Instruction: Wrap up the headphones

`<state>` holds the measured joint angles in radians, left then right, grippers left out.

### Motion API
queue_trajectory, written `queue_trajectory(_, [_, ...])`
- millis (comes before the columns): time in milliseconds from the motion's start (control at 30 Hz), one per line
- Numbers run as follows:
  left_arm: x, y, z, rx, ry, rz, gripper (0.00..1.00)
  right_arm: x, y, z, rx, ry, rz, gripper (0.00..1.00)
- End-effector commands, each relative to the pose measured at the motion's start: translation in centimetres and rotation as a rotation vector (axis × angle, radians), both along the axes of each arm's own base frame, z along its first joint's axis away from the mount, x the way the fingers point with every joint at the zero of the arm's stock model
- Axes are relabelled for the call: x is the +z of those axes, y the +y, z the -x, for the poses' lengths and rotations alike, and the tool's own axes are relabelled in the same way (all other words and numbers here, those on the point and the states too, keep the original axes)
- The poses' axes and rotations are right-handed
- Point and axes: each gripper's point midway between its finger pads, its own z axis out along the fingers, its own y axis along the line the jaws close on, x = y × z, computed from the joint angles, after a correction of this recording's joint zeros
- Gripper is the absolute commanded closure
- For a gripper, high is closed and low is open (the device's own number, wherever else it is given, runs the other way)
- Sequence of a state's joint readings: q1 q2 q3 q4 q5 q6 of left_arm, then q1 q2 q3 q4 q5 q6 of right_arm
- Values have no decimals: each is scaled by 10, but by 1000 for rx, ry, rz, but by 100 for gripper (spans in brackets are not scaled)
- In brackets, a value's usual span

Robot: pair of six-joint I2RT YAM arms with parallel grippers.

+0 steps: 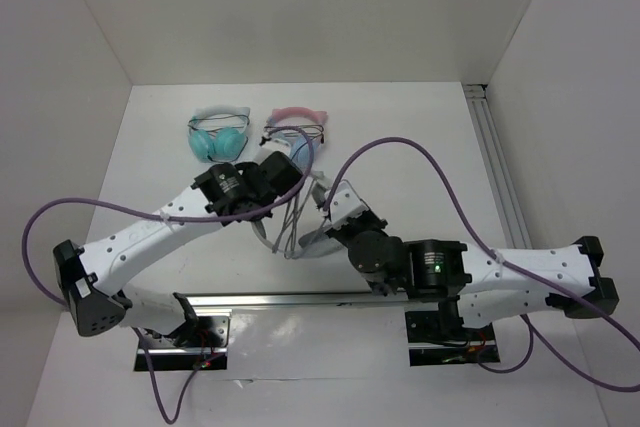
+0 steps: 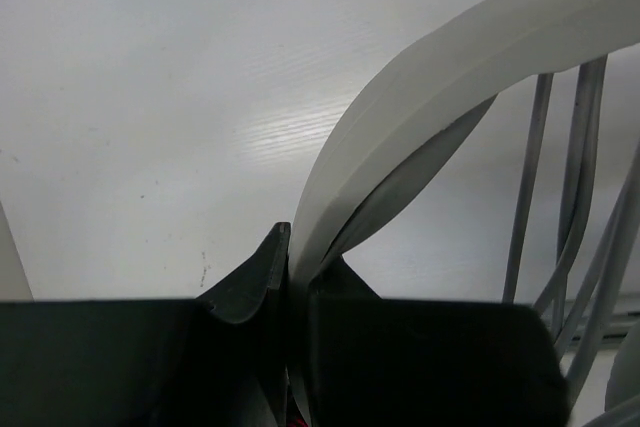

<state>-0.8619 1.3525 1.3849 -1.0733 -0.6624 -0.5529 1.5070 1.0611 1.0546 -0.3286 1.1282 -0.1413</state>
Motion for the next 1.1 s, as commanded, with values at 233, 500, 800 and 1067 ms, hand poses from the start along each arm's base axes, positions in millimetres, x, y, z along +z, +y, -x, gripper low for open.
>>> queue_trajectory(233, [-24,-32,50,-201,89,-139,100,45,-15,-47,-92,-105,-100,91])
queue_trajectory(500, [-15,-39,65,-294,85,-73,100,58,-23,-63,-106,-145,-126,80])
queue_trajectory(800, [10,-57,85,-442,101,105,100,32,-15,-82,2,-102,-149,77])
queue_trajectory(1067, [34,-50,85,-426,59,142,100,-4,-10,-101,70,16,-217,96])
